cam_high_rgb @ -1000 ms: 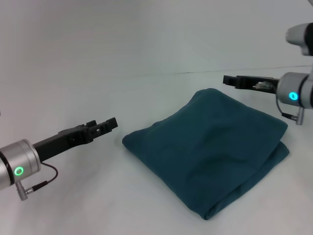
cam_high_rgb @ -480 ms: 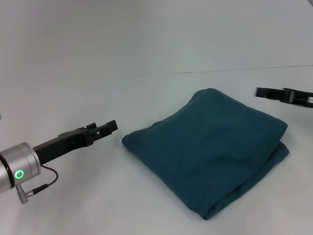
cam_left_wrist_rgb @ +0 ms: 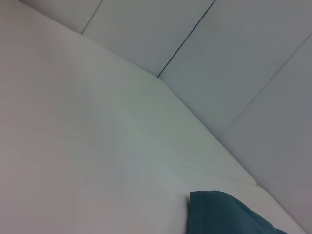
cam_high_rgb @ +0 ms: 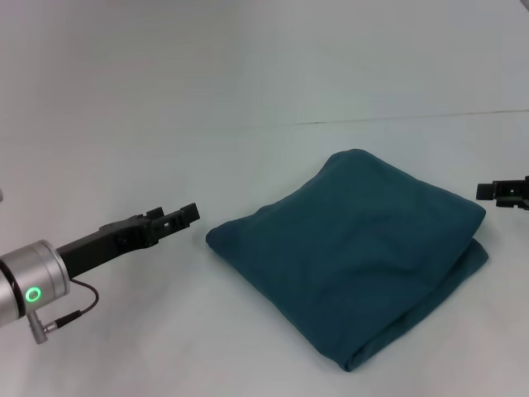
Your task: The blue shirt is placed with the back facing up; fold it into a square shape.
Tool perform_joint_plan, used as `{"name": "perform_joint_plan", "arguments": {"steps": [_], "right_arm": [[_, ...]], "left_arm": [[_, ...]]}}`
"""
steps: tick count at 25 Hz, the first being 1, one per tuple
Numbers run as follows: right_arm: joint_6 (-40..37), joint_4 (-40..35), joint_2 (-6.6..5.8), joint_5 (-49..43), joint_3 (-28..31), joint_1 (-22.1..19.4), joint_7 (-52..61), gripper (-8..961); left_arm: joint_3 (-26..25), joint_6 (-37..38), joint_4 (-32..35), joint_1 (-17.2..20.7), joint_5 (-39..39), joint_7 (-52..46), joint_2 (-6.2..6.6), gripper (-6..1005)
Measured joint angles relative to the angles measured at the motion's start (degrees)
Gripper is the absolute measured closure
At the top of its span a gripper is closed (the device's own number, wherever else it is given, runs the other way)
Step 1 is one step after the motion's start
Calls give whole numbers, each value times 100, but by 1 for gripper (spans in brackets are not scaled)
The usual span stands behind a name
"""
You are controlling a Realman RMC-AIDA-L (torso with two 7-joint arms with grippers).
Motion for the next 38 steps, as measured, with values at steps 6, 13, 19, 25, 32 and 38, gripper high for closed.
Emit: {"name": "perform_joint_plan", "arguments": {"steps": [6,13,19,25,32,38], "right_arm": [[-15,67,21,-335,-32,168,165,403],[-110,146,48,-421,2,188,213,404],[-131,193,49,-425,5,164,267,418],[-32,324,73,-425,17,146,268,532],[252,480,136,-391,38,154,181,777],[450,524,212,-405,6,218,134,924]], "left_arm": [[8,0,1,-4,-26,0,0,126],[13,0,1,-4,-36,0,0,126],[25,1,1,-14,-35,0,-4,125],[24,1,1,-7,-24,0,-24,125],[23,0,1,-8,-4,9,-29,125],[23,0,0,-9,-1,34,-32,125]]}}
